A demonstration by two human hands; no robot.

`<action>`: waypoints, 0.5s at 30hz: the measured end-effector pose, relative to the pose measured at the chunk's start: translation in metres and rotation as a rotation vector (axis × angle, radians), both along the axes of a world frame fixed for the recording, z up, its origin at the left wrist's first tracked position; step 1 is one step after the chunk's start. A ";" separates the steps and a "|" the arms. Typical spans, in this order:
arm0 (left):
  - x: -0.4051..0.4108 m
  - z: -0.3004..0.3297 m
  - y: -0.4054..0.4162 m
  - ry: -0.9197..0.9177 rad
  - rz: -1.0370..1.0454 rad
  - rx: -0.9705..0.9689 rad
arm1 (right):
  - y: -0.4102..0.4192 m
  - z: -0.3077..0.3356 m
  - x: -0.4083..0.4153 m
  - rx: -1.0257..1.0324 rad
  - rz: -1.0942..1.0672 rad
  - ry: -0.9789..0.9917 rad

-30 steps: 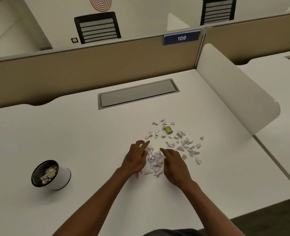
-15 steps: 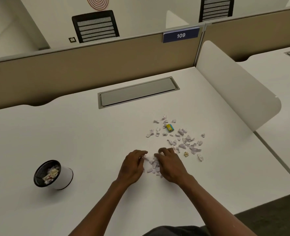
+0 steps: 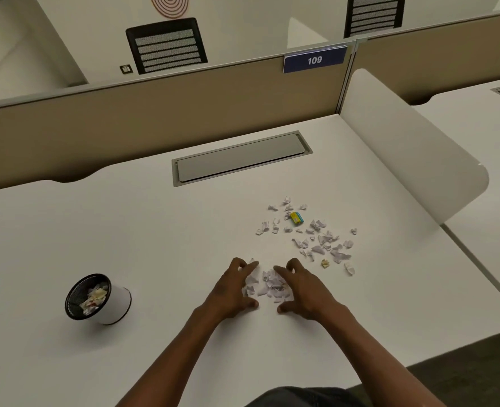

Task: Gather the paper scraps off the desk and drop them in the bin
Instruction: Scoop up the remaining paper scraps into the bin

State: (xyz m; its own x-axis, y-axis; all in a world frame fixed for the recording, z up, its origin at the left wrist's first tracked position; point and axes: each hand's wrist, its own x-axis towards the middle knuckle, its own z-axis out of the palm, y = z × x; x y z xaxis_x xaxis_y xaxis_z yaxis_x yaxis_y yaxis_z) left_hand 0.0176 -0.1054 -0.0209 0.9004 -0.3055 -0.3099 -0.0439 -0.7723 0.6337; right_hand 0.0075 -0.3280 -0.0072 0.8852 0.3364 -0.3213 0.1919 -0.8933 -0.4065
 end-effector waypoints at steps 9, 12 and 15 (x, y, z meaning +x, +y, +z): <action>-0.007 0.001 -0.023 -0.156 0.107 -0.134 | 0.024 0.002 0.005 0.230 -0.088 -0.045; -0.017 -0.003 -0.024 -0.170 0.264 -0.225 | 0.029 0.000 0.003 0.321 -0.144 -0.070; -0.025 -0.001 -0.023 -0.147 0.383 -0.315 | 0.031 0.000 -0.001 0.464 -0.235 -0.039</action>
State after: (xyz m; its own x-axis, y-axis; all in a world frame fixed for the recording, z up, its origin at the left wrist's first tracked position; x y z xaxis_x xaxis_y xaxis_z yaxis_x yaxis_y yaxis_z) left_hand -0.0071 -0.1287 -0.0221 0.9930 -0.0031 -0.1181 0.0990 -0.5233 0.8464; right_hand 0.0065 -0.2975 -0.0072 0.9622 0.2264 -0.1511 0.0304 -0.6413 -0.7667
